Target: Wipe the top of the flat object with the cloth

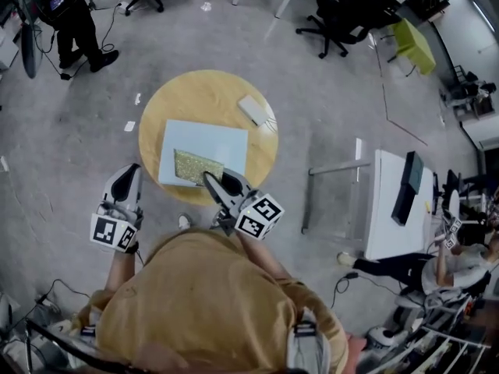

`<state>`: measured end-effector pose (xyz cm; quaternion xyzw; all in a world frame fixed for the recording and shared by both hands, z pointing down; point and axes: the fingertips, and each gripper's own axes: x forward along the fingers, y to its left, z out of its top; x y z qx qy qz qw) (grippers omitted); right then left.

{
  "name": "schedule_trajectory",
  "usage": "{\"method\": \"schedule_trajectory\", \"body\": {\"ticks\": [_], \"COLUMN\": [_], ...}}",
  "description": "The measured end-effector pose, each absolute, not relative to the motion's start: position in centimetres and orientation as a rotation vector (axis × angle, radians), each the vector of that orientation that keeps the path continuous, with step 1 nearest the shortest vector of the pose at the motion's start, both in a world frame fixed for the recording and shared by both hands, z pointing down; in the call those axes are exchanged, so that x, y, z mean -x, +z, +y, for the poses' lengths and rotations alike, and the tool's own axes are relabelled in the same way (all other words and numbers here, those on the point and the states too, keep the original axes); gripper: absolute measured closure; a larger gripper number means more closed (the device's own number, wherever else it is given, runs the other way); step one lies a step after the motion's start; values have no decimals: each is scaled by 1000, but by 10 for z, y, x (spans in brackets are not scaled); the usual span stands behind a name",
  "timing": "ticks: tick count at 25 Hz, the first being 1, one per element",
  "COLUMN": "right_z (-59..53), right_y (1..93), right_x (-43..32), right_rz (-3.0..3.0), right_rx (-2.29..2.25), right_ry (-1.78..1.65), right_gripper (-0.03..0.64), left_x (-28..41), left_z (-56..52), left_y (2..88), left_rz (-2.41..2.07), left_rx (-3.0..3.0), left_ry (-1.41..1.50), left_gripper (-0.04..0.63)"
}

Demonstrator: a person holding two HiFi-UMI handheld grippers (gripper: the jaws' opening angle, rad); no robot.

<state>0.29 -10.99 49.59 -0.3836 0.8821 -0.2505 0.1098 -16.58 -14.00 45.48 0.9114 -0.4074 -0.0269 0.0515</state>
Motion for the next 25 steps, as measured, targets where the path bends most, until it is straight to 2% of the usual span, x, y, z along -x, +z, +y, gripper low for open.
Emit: {"method": "schedule_trajectory", "body": {"ticks": [6, 12, 19, 25], "right_z": [-131, -152, -172, -180], "right_y": [548, 636, 706, 742], "right_x": [26, 60, 93, 87], "right_rz": [2617, 2567, 2592, 2557], "right_rx": [1027, 947, 972, 1080], "right_ry": [-905, -1262, -1418, -1523], "right_gripper": [557, 557, 557, 557], "left_x": [183, 196, 224, 234], "left_z": [-133, -120, -111, -103], "left_y": [465, 485, 494, 500], "left_rz": [-1336, -1403, -1503, -1538], "left_rx": [-2703, -2620, -2529, -2489], "left_ry": [-42, 57, 137, 139], "left_gripper": [580, 580, 580, 580]}}
